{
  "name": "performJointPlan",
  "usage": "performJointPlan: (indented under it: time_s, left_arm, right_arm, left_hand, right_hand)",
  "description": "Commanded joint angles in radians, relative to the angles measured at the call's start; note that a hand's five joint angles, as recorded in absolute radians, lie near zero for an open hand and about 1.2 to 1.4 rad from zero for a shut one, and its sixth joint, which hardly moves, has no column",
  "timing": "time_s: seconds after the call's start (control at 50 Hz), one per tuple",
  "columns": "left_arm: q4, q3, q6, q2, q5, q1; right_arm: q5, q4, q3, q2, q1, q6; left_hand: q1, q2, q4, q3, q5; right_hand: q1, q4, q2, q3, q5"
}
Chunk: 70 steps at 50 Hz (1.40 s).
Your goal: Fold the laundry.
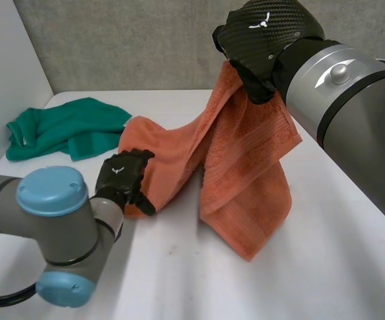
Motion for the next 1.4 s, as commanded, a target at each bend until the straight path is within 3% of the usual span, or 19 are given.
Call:
performJointPlan:
  time_s: [0.02,0.22,0.38,0.46,0.56,0.8,0.92,1.02,1.1,1.18,1.3,1.4]
  left_arm:
    - [-0.003,0.107,-0.009,-0.123,-0.052,-0.042]
    - [-0.004,0.073,-0.052,-0.104,-0.056,-0.088]
    - [-0.003,-0.042,-0.076,0.076,-0.036,0.000]
    - [-0.003,-0.071,-0.079,0.091,-0.023,-0.009]
    - [-0.001,-0.049,-0.110,0.078,-0.006,-0.061]
    - [-0.059,0.130,-0.234,-0.126,-0.010,-0.171]
    - [-0.067,0.216,-0.233,-0.214,-0.071,-0.167]
    - [-0.046,0.245,-0.231,-0.219,-0.182,-0.115]
    - [-0.004,0.228,-0.217,-0.208,-0.201,-0.047]
    - [0.003,0.195,-0.173,-0.138,-0.188,-0.022]
    - [0.003,0.070,-0.013,0.120,-0.142,0.063]
    - [0.000,-0.028,0.164,0.350,0.006,0.109]
  right_arm:
    - [0.011,0.002,-0.014,-0.010,0.003,0.004]
    - [0.039,0.005,-0.054,0.002,-0.009,-0.004]
    - [0.037,0.007,-0.043,0.010,-0.003,-0.001]
    - [0.037,0.007,-0.043,0.010,0.000,-0.001]
    - [0.039,0.007,-0.054,0.008,0.002,-0.001]
    - [0.042,0.007,-0.062,0.002,0.002,-0.001]
    - [0.042,0.008,-0.040,-0.009,0.003,0.001]
    - [0.040,0.007,0.004,-0.020,-0.012,0.002]
    - [0.040,0.005,0.040,-0.032,-0.015,0.004]
    - [0.036,0.005,0.072,-0.041,-0.017,-0.005]
    - [0.036,0.019,0.118,-0.044,-0.073,-0.040]
    - [0.036,0.064,0.210,-0.046,-0.132,-0.160]
  left_hand:
    - [0.059,0.067,0.068,0.062,0.072]
    - [0.065,0.073,0.074,0.068,0.078]
    - [0.068,0.075,0.077,0.071,0.081]
    - [0.068,0.075,0.077,0.071,0.081]
    - [0.065,0.073,0.074,0.068,0.078]
    - [0.080,0.087,0.089,0.082,0.093]
    - [0.177,0.184,0.185,0.179,0.190]
    - [0.502,0.509,0.511,0.504,0.515]
    - [1.150,1.157,1.159,1.152,1.163]
    - [1.151,1.158,1.160,1.153,1.164]
    - [1.151,1.158,1.160,1.153,1.164]
    - [1.151,1.158,1.160,1.153,1.164]
  right_hand:
    - [0.437,0.206,0.219,0.213,0.244]
    - [0.437,0.206,0.219,0.213,0.244]
    - [0.437,0.206,0.219,0.213,0.244]
    - [0.437,0.206,0.219,0.213,0.244]
    - [0.437,0.206,0.219,0.213,0.244]
    - [0.437,0.206,0.219,0.213,0.244]
    - [0.437,0.206,0.219,0.213,0.244]
    - [0.437,0.206,0.219,0.213,0.244]
    - [0.437,0.206,0.219,0.213,0.244]
    - [0.437,0.206,0.219,0.213,0.244]
    - [0.437,0.206,0.219,0.213,0.244]
    - [0.437,0.206,0.219,0.213,0.244]
